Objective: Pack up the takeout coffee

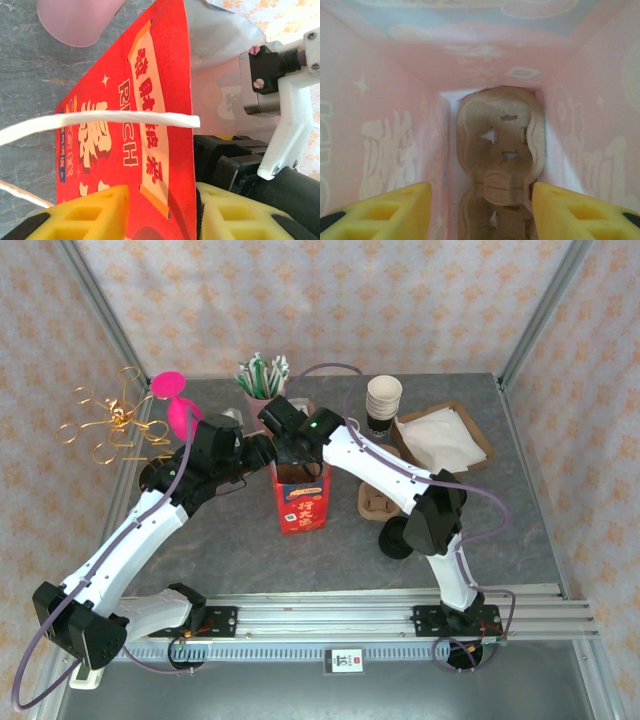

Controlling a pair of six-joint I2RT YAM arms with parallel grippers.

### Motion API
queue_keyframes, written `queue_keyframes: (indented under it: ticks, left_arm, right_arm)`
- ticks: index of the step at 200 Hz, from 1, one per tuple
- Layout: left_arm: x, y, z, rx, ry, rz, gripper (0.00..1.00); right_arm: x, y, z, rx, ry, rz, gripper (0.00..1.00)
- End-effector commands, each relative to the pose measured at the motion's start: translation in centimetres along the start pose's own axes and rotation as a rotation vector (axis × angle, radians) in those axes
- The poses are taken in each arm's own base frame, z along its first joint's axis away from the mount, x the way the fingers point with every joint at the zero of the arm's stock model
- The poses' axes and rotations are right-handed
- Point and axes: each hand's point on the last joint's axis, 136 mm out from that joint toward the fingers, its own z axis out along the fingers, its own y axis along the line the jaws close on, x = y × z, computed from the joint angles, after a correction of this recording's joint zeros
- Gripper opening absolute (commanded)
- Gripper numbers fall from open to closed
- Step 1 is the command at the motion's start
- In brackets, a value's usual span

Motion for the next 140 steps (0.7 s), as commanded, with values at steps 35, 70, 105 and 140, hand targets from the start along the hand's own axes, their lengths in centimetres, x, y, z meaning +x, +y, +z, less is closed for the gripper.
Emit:
queue_keyframes:
  ticks: [35, 70, 105, 140]
  left_arm:
    - [-1.3, -1.1, -1.7, 0.026, -0.044, 0.018, 0.51]
    - [-1.3, -0.8, -2.1, 0.018, -0.051, 0.013, 0.59]
    - [-1.2, -0.8, -2.1, 0.023, -0.049, 0.012, 0.67]
    - [-1.3, -0.6, -2.5, 0.019, -0.054, 0.012, 0.71]
  right_arm:
    - [-0.1, -0.1, -1.8, 0.002, -0.010, 0.005, 0.59]
    - [0.0, -0.1, -2.3, 0.000, -0.007, 0.005, 0.63]
    - [0.1, 0.1, -2.6, -0.009, 0.000, 0.004, 0.63]
    - [0.6, -0.2, -2.7, 0.008, 0.012, 0.003, 0.60]
